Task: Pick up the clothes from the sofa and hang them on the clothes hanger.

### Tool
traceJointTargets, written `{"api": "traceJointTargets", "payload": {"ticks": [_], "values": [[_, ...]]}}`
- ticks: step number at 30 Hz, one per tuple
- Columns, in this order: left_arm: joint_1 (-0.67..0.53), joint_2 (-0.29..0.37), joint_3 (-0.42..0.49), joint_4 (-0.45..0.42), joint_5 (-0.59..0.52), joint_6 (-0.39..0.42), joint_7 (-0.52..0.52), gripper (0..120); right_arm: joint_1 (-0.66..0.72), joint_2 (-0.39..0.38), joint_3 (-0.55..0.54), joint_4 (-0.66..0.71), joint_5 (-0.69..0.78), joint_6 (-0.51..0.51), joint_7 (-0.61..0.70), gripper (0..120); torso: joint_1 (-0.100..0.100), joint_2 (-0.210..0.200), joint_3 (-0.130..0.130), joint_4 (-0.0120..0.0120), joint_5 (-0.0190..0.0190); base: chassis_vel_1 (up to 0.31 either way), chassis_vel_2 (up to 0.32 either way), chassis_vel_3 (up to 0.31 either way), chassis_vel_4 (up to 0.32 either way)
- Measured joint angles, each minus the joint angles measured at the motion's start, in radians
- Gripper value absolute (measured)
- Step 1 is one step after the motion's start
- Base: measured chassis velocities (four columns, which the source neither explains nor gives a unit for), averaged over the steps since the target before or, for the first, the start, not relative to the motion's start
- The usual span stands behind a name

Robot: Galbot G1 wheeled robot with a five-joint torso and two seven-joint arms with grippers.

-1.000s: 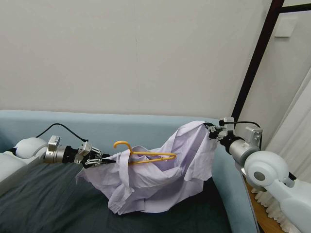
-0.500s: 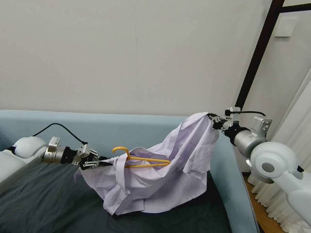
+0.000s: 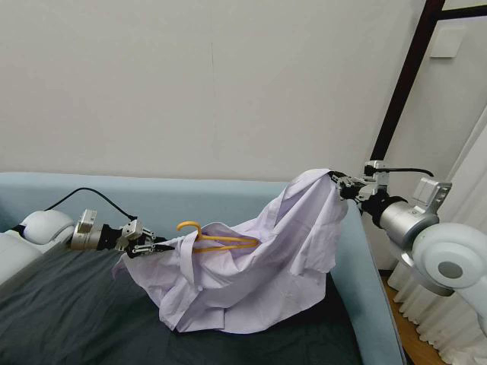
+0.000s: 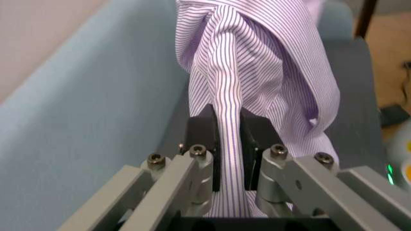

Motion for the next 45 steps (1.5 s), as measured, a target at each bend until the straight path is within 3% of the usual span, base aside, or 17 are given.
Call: {"api": "traceJointTargets", "payload": {"ticks": [8,18,21,26,36,41,44,45], "values": [[-0.071,-0.017,0.023,-0.023,-0.142,0.044,-0.102,8,-0.137,-0.022,0.046,0.174,0.011,0.001,0.016,0,0.000,0.000,0.000,-0.0004,0.0006,0.000,0.000,0.000,0.000],[-0.127,-0.004,0.044,-0.018,-0.149,0.051,-0.119,8,-0.142,-0.016,0.068,0.225,0.016,0.023,0.026,0,0.000,0.000,0.000,-0.0002,0.0006,0.000,0.000,0.000,0.000],[-0.127,-0.004,0.048,-0.010,-0.146,0.044,-0.102,8,-0.124,-0.021,0.076,0.219,0.023,0.032,0.026,0,0.000,0.000,0.000,-0.0002,0.0005,0.000,0.000,0.000,0.000],[-0.118,-0.009,0.061,0.024,-0.130,-0.017,0.021,8,-0.015,-0.057,0.127,0.136,0.086,0.049,0.027,0,0.000,0.000,0.000,0.0001,0.0001,0.000,0.000,0.000,0.000],[-0.118,-0.026,0.080,0.031,-0.060,-0.041,0.111,8,0.027,-0.095,0.168,0.079,0.128,0.051,0.024,0,0.000,0.000,0.000,-0.0003,0.0005,0.000,0.000,0.000,0.000],[-0.135,-0.071,0.091,0.045,0.009,-0.043,0.049,8,0.039,-0.094,0.148,0.134,0.150,0.054,0.039,0,0.000,0.000,0.000,0.0000,0.0001,0.000,0.000,0.000,0.000],[-0.144,-0.103,0.091,0.057,-0.074,-0.021,-0.083,8,-0.002,-0.087,0.131,0.202,0.146,0.054,0.049,0,0.000,0.000,0.000,-0.0007,0.0003,0.000,0.000,0.000,0.000],[-0.144,-0.103,0.091,0.057,-0.074,-0.021,-0.083,8,-0.002,-0.087,0.131,0.202,0.146,0.054,0.049,0,0.000,0.000,0.000,-0.0007,0.0003,0.000,0.000,0.000,0.000]]}}
